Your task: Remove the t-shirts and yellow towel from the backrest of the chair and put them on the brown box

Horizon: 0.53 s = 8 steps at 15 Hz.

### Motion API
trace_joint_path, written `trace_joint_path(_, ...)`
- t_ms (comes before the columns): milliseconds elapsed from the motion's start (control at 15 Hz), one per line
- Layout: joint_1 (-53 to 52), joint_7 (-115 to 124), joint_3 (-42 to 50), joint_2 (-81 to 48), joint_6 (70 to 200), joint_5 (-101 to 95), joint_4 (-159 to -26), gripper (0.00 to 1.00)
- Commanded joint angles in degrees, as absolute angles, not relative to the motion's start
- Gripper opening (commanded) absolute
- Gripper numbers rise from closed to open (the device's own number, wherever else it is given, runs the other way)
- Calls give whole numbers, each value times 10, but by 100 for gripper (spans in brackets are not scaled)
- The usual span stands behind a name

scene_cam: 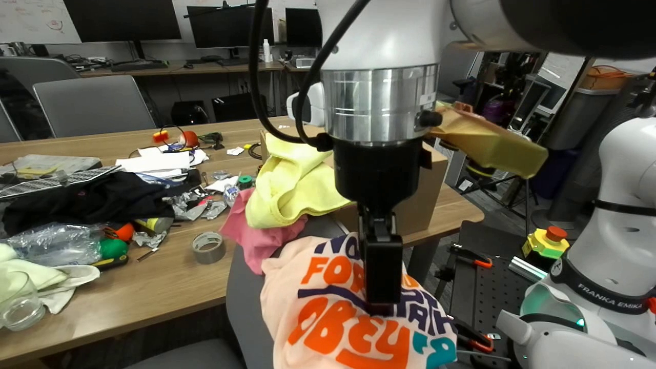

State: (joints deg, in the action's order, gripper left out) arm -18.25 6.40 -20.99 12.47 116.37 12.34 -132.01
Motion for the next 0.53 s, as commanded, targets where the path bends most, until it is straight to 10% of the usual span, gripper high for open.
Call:
trace_joint_path(0,-188,81,-216,96,1153,101,-1291,97)
trace_joint_path(467,-185,81,-215,88,1139,56,-1277,40)
